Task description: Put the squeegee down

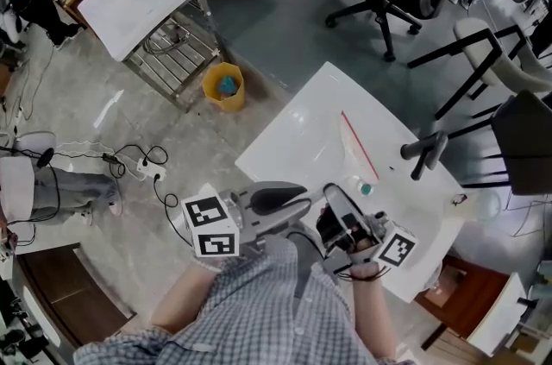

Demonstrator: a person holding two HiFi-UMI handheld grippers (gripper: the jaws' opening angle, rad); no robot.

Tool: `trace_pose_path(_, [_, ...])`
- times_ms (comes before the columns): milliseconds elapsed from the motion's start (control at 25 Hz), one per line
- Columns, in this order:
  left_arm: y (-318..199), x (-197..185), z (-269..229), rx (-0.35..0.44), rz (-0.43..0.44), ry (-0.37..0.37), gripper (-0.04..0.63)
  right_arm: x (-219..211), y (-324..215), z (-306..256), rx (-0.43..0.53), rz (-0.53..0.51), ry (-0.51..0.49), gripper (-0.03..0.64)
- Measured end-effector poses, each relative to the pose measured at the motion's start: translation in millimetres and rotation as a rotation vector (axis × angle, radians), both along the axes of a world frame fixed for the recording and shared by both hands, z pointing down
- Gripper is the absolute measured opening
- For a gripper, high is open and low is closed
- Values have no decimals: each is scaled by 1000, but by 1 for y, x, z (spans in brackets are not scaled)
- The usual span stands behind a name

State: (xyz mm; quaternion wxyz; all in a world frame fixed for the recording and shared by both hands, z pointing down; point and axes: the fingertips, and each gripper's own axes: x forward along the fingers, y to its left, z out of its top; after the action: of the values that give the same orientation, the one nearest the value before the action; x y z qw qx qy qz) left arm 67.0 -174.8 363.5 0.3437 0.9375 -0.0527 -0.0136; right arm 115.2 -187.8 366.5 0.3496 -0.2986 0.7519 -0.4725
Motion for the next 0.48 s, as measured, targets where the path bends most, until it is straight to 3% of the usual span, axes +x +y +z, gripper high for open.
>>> trace_pose_path(480, [-20,13,16,11,-12,-61,107,18,-31,9,-51,2,8,28])
